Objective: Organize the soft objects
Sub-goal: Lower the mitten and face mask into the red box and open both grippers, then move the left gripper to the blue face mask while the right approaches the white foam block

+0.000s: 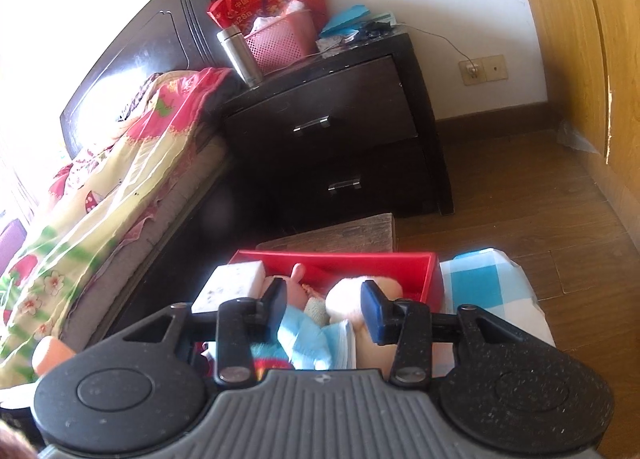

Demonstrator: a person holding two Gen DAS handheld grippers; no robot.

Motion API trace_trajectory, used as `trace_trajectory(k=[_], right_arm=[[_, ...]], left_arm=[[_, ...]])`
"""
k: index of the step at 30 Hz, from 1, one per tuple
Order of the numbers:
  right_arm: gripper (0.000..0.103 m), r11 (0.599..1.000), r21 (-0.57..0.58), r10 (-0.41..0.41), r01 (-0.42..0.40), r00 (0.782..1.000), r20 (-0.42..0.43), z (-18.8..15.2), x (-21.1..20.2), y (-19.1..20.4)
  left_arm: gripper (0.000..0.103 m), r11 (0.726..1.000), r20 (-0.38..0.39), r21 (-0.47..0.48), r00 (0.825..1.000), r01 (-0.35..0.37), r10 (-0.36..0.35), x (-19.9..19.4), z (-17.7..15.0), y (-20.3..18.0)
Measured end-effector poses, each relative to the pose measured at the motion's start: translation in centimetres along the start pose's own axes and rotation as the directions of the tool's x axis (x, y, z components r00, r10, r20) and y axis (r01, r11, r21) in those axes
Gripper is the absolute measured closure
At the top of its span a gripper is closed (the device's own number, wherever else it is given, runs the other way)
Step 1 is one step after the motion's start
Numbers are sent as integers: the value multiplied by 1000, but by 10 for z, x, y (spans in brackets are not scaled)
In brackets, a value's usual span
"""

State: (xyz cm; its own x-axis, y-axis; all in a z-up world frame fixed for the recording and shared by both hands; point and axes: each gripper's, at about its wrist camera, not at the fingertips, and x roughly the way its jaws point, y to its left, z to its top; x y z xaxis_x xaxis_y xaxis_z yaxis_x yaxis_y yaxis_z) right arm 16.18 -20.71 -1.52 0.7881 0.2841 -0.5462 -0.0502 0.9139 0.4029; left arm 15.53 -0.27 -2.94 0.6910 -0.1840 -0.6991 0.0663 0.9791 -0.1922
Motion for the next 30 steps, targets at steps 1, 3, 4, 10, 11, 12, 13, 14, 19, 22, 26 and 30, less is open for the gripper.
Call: trace_trajectory(k=[1, 3, 4, 10, 11, 12, 13, 14, 19, 22, 26, 30], right_arm=[[83, 1000, 3, 2, -2, 1000, -5, -2, -2, 0], [83, 1000, 2, 4, -3, 1000, -16, -7, -6, 2], [83, 1000, -6, 1, -1, 1000, -22, -10, -7, 3], [80, 1000, -26, -18, 16, 999, -51, -21, -8, 4], [79, 1000, -26, -19, 17, 998, -52, -22, -8, 3], [79, 1000, -25, -20, 18, 998, -54, -23, -8, 3], [79, 1000, -25, -20, 19, 998, -53, -23, -8, 3], [79, 999, -27, -20, 19, 998, -51, -23, -8, 3], [76, 999, -38, -27, 25, 998, -57, -27, -9, 5], [72, 997, -64, -36, 31, 996, -79, -34, -9, 7], [71, 994, -102, -44, 31, 991, -128, -50, -7, 10], [69, 990, -137, -60, 35, 981, -184, -70, -6, 12]], left_arm=[[43, 1000, -4, -1, 1000, -2, 2, -1, -3, 1], [43, 1000, -15, 1, 1000, -6, 6, -4, -8, 4], [43, 1000, -19, 1, 1000, -7, 7, -5, -10, 5], [43, 1000, -33, -1, 999, -6, 6, -12, -19, 9], [43, 1000, -34, -3, 999, -10, 10, -13, -20, 10], [43, 1000, -36, -5, 999, -14, 13, -13, -20, 11], [43, 1000, -37, -8, 999, -14, 14, -13, -21, 12], [43, 1000, -37, -11, 999, -14, 13, -13, -21, 13], [43, 1000, -49, -10, 999, -20, 19, -14, -25, 15], [41, 999, -85, 11, 996, -30, 31, -12, -35, 13], [39, 1000, -160, 8, 987, -21, 22, -11, -55, 15], [38, 1000, -222, -12, 975, -21, 18, -11, -76, 18]])
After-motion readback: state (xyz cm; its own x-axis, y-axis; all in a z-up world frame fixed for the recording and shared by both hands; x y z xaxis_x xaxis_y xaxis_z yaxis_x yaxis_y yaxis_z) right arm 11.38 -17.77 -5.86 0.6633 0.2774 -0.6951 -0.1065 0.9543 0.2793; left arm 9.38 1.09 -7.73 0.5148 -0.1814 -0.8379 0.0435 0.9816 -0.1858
